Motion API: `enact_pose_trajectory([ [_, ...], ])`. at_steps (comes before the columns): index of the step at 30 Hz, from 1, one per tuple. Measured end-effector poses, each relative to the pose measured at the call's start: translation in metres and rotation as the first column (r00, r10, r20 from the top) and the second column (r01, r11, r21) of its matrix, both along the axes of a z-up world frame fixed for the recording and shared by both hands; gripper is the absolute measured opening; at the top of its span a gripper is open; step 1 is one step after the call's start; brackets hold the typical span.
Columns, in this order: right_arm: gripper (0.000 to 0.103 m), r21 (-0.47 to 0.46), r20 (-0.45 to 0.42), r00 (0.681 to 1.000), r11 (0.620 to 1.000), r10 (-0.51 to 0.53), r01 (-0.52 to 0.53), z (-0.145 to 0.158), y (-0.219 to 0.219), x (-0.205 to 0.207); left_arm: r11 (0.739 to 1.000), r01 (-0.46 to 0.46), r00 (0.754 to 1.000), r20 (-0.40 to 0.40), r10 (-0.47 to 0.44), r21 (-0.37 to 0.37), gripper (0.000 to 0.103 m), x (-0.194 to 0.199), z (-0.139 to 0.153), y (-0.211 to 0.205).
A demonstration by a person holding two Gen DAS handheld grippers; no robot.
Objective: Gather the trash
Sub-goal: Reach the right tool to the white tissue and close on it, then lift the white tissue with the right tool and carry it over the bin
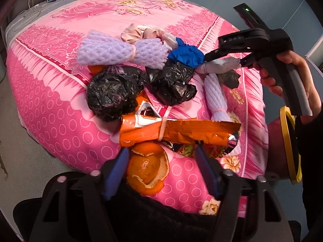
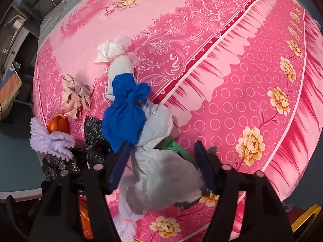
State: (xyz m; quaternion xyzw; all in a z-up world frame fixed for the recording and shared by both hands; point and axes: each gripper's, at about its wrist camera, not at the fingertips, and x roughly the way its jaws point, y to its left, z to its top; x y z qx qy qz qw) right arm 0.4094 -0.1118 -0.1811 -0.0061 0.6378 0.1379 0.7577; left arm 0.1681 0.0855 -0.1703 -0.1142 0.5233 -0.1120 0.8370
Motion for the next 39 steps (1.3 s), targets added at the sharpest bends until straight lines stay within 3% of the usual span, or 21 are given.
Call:
enact_pose_trajectory([
  [4, 0.043, -0.006, -0.017, 0.999, 1.000, 0.031, -0.031, -0.008, 0.005, -0.006, 1.000, 0.014, 1.000, 0.006, -0.014, 0.013, 0.045, -0.002, 0.000, -0.004],
  [9, 0.024, 0.009, -0.019, 0.999, 0.999, 0.036, -0.036, -0.006, 0.005, -0.012, 1.000, 0.012, 1.000, 0.005, -0.012, -0.005, 0.020, -0.004, -0.002, -0.001],
  [13, 0.019, 0.009, -0.004, 0.999, 0.999, 0.053, -0.053, 0.001, 0.002, -0.022, 1.000, 0.003, 1.000, 0.010, -0.003, -0.021, 0.014, -0.006, -0.003, 0.002],
  [17, 0.016, 0.066, -0.006, 0.999, 0.997, 0.047, -0.046, 0.010, -0.008, -0.033, 0.999, 0.019, 0.999, 0.037, -0.017, -0.050, 0.005, -0.010, 0.000, 0.002],
  [25, 0.016, 0.187, 0.021, 1.000, 0.982, -0.014, 0.010, 0.043, -0.034, -0.050, 0.995, 0.027, 0.995, 0.094, -0.018, -0.098, 0.003, -0.018, 0.009, 0.005],
  [39, 0.016, 0.332, 0.109, 0.994, 0.943, -0.025, -0.012, 0.097, -0.063, -0.099, 0.983, 0.095, 0.975, 0.212, -0.060, -0.157, 0.003, -0.045, 0.044, 0.001],
])
